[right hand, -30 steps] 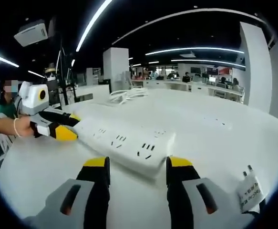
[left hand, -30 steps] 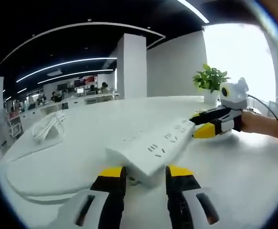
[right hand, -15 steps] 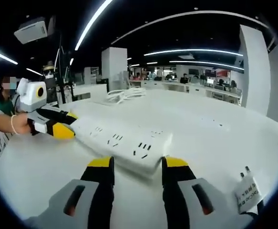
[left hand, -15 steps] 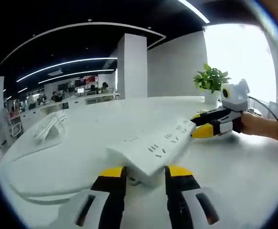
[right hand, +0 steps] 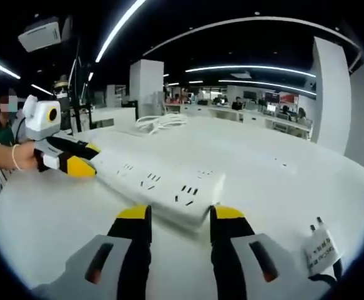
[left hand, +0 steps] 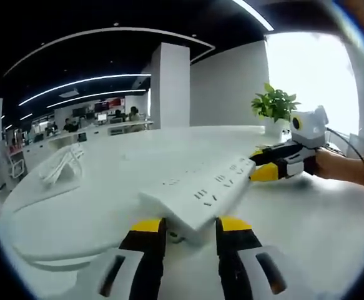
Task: Straighten the power strip on the desk, plug the charger into it
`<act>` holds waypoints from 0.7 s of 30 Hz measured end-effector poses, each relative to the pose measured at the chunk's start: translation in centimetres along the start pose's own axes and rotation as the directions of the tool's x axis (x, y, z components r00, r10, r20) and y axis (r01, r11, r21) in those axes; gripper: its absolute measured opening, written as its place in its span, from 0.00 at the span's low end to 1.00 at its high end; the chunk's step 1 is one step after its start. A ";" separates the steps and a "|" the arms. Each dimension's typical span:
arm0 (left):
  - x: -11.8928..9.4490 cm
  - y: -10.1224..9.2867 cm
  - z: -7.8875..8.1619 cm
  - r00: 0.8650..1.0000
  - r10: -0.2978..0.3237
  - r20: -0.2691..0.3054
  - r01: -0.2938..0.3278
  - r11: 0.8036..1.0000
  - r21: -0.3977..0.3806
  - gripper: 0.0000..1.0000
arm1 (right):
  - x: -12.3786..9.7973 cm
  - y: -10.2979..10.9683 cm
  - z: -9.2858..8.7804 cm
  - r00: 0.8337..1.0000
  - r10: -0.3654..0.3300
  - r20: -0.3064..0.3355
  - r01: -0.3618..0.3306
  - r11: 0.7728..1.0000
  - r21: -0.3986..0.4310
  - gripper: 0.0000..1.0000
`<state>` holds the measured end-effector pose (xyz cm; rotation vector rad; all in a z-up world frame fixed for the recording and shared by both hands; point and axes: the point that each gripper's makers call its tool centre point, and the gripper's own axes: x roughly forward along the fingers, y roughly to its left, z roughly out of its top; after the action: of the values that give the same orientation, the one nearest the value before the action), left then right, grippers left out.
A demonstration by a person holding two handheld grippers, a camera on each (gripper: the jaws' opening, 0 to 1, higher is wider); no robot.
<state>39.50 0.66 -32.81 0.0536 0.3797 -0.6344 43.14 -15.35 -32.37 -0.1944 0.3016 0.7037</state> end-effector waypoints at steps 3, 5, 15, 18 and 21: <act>0.1 0.2 0.1 1.000 -0.012 0.003 0.012 1.000 -0.002 0.32 | 0.0 -0.1 0.0 1.000 -0.012 0.001 0.012 1.000 0.006 0.35; 0.2 0.3 0.2 1.000 -0.028 0.009 0.028 0.999 -0.025 0.32 | 0.0 -0.1 0.0 1.000 -0.019 -0.003 0.019 1.000 0.005 0.35; 0.6 0.4 0.3 0.998 -0.057 -0.001 0.057 0.998 -0.016 0.32 | -0.3 0.0 -0.1 0.998 -0.061 -0.017 0.062 0.998 0.018 0.35; 0.8 0.5 0.4 0.998 -0.060 -0.006 0.060 0.998 0.001 0.32 | -0.3 -0.2 0.0 0.997 -0.078 -0.020 0.078 0.997 0.022 0.34; 1.1 0.7 0.5 0.997 -0.073 -0.002 0.073 0.997 0.006 0.32 | -0.4 -0.4 -0.1 0.996 -0.091 -0.025 0.091 0.995 0.032 0.34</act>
<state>40.93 0.50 -32.81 0.0465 0.3827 -0.7081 43.09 -15.92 -32.25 -0.1837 0.3243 0.6063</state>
